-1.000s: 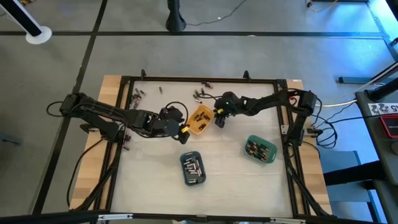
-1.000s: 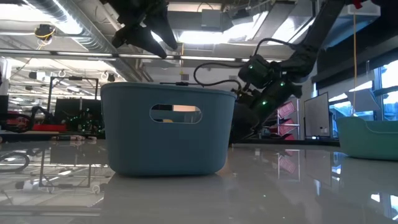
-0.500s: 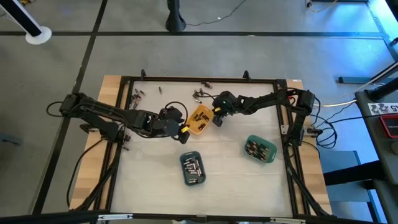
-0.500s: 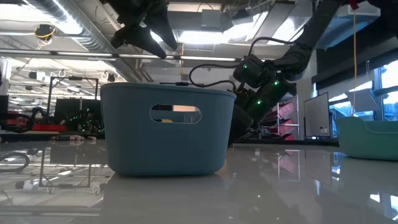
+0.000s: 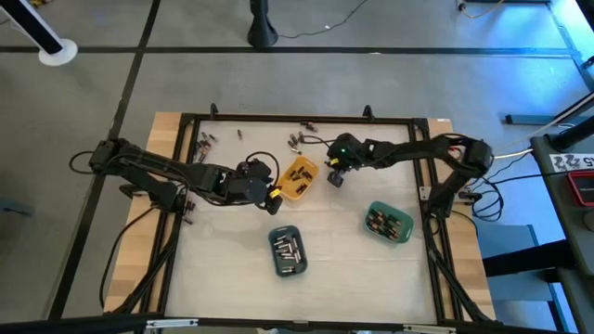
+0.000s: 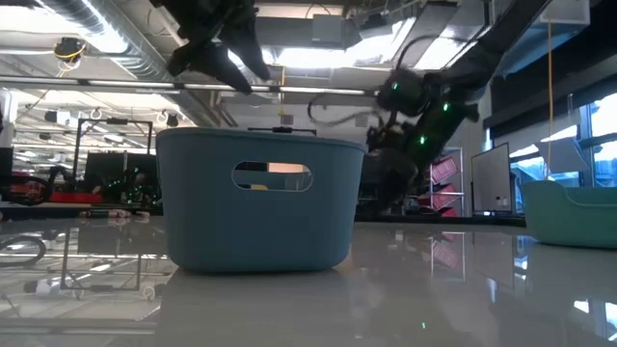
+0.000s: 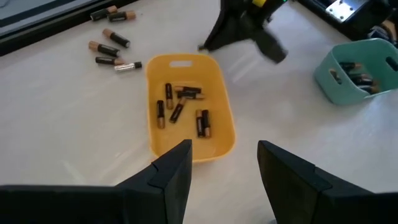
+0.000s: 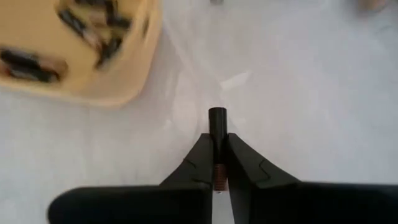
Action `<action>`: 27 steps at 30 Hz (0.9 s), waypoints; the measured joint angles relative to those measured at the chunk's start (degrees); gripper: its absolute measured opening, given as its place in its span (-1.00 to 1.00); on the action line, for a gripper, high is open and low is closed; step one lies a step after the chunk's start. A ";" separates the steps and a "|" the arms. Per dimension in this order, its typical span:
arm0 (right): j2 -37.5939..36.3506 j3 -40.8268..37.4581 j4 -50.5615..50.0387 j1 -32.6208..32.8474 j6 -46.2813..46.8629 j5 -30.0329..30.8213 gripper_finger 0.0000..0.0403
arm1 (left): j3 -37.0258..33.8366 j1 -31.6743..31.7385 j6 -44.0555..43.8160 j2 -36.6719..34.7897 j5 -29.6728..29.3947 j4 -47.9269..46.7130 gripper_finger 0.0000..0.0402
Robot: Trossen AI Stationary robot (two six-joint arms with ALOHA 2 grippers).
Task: Sort batteries
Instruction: Put the black battery into the yellow bin
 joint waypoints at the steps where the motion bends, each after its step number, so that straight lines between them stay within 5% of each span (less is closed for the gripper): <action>1: -1.15 0.13 -0.44 0.00 -0.17 0.00 -0.91 | 0.00 0.04 0.00 0.00 0.02 -0.19 -0.14; 13: -8.31 0.17 8.59 8.70 2.92 -5.90 -0.92 | -4.21 1.10 -6.21 -0.07 -1.61 -0.74 -0.14; 20: -2.73 3.59 14.69 12.40 5.15 -3.54 -0.92 | -5.99 3.41 -14.14 -0.07 -1.52 -4.43 -0.14; 27: 7.19 16.10 2.46 12.39 2.47 -3.34 -0.92 | -6.08 6.61 -16.51 -0.07 1.31 -13.43 -0.14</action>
